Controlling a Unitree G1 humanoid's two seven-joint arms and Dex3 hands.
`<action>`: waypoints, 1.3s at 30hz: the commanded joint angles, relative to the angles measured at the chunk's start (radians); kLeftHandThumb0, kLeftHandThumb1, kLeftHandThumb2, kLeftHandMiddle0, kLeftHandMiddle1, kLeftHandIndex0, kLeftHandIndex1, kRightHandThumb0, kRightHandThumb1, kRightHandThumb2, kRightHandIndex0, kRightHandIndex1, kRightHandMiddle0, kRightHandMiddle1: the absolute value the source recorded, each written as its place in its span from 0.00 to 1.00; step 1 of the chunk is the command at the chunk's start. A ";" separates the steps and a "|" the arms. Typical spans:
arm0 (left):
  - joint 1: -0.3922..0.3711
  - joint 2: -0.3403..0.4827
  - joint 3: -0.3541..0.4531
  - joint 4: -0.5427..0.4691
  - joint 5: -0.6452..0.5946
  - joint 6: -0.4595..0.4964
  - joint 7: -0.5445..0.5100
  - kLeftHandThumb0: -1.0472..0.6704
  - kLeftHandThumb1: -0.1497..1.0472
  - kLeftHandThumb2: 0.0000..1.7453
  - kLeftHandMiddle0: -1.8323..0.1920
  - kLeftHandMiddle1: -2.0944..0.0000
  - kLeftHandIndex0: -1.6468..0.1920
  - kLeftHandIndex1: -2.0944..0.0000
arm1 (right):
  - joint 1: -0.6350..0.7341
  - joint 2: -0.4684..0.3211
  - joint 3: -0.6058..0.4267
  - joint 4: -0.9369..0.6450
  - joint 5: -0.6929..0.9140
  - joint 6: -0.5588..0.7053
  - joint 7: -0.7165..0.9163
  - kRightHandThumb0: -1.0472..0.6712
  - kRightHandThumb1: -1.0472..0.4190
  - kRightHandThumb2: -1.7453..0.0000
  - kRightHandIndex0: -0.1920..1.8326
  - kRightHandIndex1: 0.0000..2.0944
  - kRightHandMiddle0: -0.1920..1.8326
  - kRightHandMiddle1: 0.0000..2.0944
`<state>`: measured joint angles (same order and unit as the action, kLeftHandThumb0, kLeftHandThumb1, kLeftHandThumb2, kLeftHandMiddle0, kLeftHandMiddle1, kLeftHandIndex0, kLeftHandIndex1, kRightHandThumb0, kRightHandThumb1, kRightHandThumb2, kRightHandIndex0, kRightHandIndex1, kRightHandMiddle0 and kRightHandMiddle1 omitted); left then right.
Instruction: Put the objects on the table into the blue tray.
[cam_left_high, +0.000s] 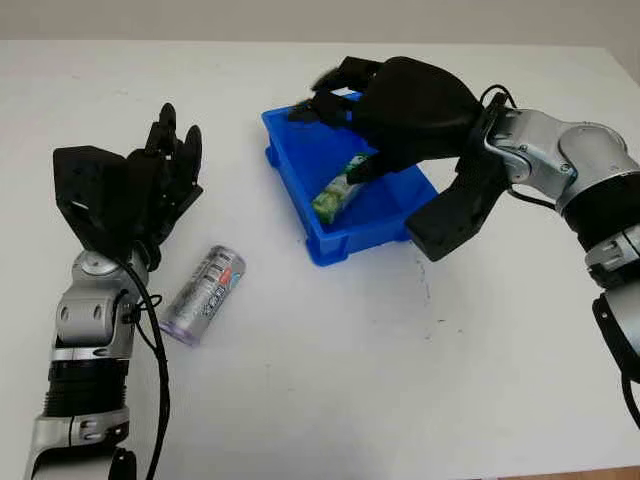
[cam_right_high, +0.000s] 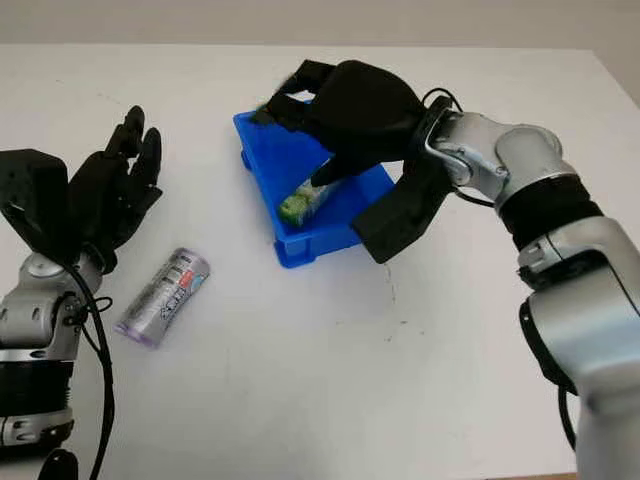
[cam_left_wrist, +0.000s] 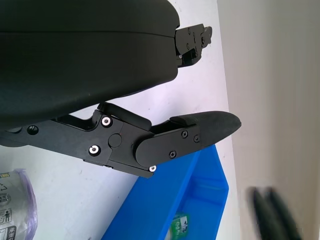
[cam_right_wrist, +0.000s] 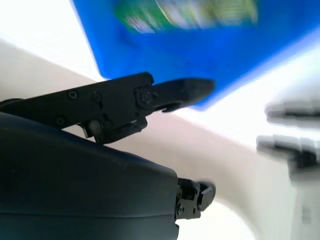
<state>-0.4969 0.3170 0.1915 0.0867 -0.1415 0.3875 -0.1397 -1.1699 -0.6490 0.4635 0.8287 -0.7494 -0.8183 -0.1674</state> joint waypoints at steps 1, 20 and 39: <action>-0.009 0.004 -0.005 -0.004 0.008 -0.007 0.000 0.22 1.00 0.38 1.00 1.00 1.00 1.00 | 0.022 0.010 -0.067 -0.017 0.068 -0.018 -0.025 0.35 0.00 0.80 0.00 0.00 0.00 0.00; 0.018 0.042 0.004 -0.056 0.015 0.013 -0.027 0.21 1.00 0.39 1.00 1.00 1.00 1.00 | 0.345 0.119 -0.494 -0.104 0.802 0.476 0.447 0.16 0.00 0.66 0.00 0.00 0.00 0.00; 0.011 0.065 -0.001 -0.101 0.028 0.033 -0.038 0.23 1.00 0.38 1.00 1.00 1.00 1.00 | 0.639 0.212 -0.592 -0.356 0.831 0.673 0.404 0.22 0.00 0.60 0.00 0.00 0.00 0.00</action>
<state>-0.4749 0.3692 0.1936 0.0117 -0.1186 0.4183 -0.1761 -0.5405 -0.4394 -0.1154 0.4858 0.0762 -0.1477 0.2330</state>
